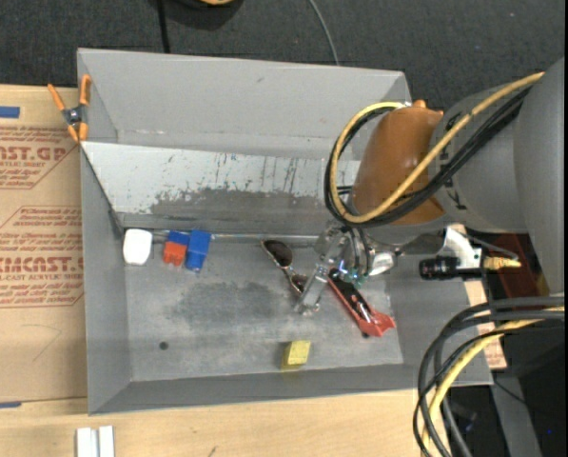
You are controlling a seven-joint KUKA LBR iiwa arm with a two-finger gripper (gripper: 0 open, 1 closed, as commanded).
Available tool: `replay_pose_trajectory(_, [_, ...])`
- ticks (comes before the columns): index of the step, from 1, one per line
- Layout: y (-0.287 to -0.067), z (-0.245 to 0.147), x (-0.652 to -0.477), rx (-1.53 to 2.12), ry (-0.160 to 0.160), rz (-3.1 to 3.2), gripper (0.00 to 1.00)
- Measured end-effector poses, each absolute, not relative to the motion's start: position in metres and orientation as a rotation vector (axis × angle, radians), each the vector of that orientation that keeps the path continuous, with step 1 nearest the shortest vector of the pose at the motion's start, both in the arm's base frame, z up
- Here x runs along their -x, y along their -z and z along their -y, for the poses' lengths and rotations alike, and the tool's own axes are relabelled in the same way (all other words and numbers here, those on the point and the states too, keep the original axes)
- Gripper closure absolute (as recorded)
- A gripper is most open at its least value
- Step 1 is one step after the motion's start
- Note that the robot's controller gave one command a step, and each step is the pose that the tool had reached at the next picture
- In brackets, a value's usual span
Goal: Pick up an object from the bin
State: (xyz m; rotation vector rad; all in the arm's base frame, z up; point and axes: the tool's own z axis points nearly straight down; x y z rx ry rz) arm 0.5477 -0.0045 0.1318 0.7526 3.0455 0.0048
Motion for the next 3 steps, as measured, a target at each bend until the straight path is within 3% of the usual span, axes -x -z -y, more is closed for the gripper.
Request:
replay_pose_trajectory(1, [-0.079, -0.002, -0.543, -0.592, -0.003, -3.084, 0.0])
replay_pose_trajectory(2, [-0.061, -0.003, -0.536, -0.922, -0.007, -2.997, 1.0])
replay_pose_trajectory(3, [-0.064, -0.003, -0.534, -0.969, -0.007, -2.983, 1.0])
